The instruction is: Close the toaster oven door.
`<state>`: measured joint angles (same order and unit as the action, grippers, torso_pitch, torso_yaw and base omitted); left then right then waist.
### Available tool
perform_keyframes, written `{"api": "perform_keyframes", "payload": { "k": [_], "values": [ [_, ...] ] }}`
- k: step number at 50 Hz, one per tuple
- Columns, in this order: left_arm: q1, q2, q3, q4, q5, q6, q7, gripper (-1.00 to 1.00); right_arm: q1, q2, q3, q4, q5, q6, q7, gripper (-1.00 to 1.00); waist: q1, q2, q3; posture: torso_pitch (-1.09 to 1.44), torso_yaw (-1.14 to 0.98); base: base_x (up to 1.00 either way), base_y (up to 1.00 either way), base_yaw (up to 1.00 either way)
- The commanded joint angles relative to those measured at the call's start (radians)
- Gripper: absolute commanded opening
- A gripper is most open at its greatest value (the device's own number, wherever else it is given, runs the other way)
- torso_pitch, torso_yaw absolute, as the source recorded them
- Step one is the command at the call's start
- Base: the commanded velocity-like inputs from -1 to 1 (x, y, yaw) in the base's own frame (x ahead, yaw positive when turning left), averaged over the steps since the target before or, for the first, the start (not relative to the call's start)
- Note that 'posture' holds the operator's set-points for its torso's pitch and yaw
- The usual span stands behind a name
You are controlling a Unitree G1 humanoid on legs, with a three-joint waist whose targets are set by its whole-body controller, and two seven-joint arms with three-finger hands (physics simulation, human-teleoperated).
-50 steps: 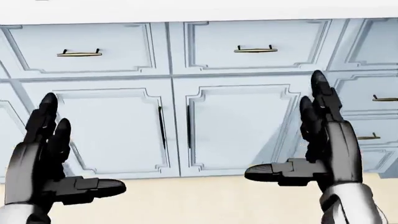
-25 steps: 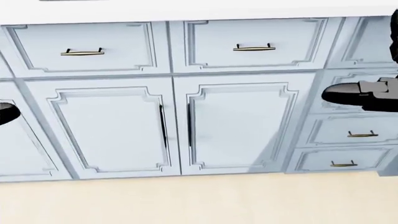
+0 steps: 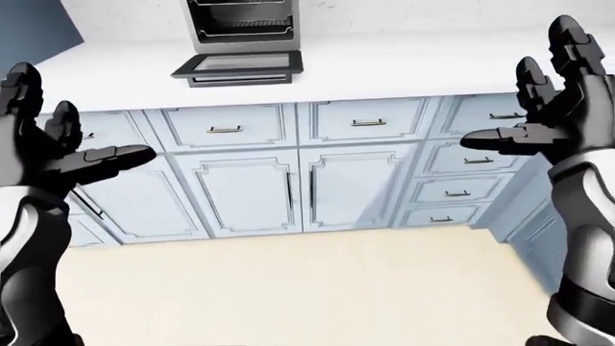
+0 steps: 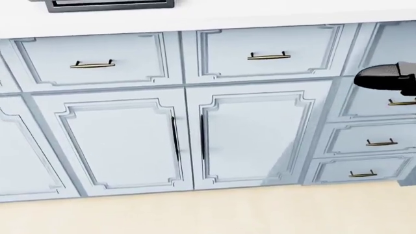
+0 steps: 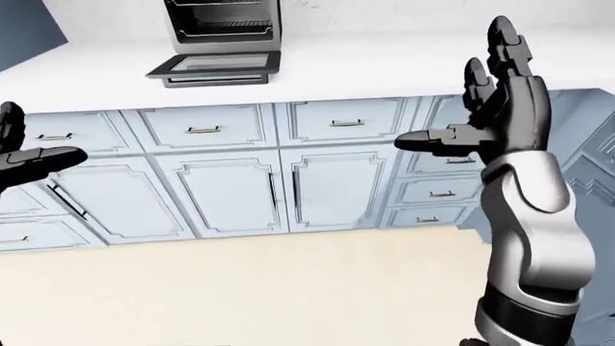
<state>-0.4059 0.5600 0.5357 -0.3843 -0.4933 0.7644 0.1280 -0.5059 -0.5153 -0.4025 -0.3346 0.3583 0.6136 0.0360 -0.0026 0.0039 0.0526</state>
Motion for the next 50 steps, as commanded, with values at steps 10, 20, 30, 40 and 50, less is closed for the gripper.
{"api": "perform_keyframes", "payload": {
  "k": [10, 20, 30, 40, 50],
  "values": [
    [-0.018, 0.012, 0.003, -0.023, 0.008, -0.04, -0.01, 1.0, -0.022, -0.018, -0.016, -0.026, -0.009, -0.036, -0.002, 1.0, -0.002, -0.042, -0.032, 0.0, 0.0, 0.13, 0.28, 0.0],
    [-0.017, 0.014, 0.008, -0.026, 0.005, -0.041, -0.009, 1.0, -0.024, -0.022, -0.018, -0.027, -0.009, -0.035, 0.0, 1.0, 0.0, 0.07, -0.026, 0.0, 0.0, 0.13, 0.28, 0.0],
    [-0.019, 0.016, 0.006, -0.029, 0.009, -0.04, -0.011, 1.0, -0.019, -0.018, -0.022, -0.028, -0.01, -0.037, 0.001, 1.0, 0.008, -0.077, -0.031, 0.0, 0.0, 0.13, 0.26, 0.0],
    [-0.019, 0.022, 0.009, -0.027, 0.013, -0.045, -0.016, 1.0, -0.019, -0.021, -0.024, -0.025, -0.008, -0.039, 0.001, 1.0, -0.012, 0.018, -0.014, 0.0, 0.0, 0.16, 0.23, 0.0],
    [-0.022, 0.022, 0.011, -0.03, 0.017, -0.041, -0.017, 1.0, -0.02, -0.023, -0.022, -0.024, -0.009, -0.04, 0.005, 1.0, 0.001, 0.033, -0.02, 0.0, 0.0, 0.18, 0.2, 0.0]
  ]
}}
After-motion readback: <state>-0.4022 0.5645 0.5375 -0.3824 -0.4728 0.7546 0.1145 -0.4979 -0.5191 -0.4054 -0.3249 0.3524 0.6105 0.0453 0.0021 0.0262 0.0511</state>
